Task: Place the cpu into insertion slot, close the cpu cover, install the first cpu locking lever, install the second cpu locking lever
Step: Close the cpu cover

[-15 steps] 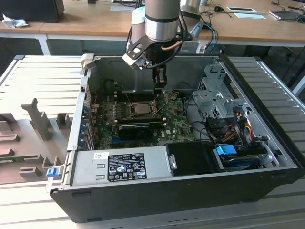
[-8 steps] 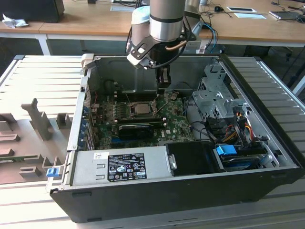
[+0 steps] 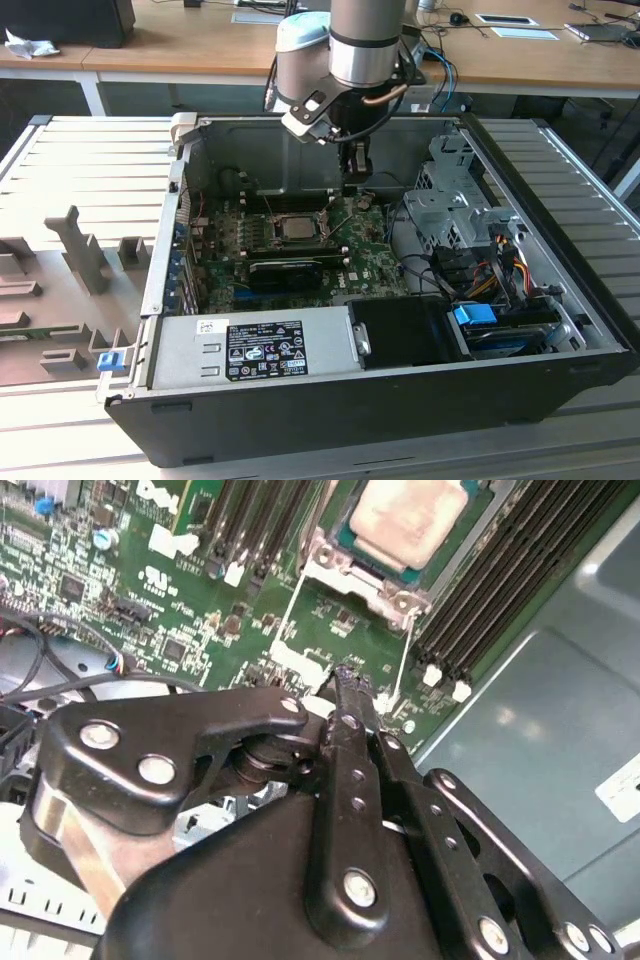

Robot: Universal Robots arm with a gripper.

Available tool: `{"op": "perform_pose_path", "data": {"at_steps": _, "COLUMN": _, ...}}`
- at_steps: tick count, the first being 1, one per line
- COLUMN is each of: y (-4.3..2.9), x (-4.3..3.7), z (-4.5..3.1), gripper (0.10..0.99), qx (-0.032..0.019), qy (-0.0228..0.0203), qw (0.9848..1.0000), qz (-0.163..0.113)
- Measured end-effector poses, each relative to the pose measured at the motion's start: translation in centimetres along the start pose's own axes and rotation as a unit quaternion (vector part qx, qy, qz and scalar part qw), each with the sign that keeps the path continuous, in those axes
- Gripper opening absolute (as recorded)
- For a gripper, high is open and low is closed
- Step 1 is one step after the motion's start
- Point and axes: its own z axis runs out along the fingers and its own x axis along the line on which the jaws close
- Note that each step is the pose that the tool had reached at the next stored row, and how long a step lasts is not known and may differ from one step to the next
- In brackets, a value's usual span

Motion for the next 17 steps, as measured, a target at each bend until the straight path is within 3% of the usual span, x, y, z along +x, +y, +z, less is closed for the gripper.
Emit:
{"op": "perform_pose_path", "data": {"at_steps": 6, "y": 0.93, "x": 0.03, "z": 0.07, "gripper": 0.106, "qx": 0.0000, "qy": 0.0000, "qw": 1.0000, "qz": 0.000}}
{"op": "perform_pose_path", "data": {"at_steps": 9, "y": 1.72, "x": 0.03, "z": 0.14, "gripper": 0.106, "qx": 0.0000, "qy": 0.0000, "qw": 1.0000, "qz": 0.000}}
{"op": "perform_pose_path", "data": {"at_steps": 17, "y": 2.60, "x": 0.03, "z": 0.77, "gripper": 0.106, "qx": 0.0004, "qy": 0.0004, "qw": 1.0000, "qz": -0.008}}
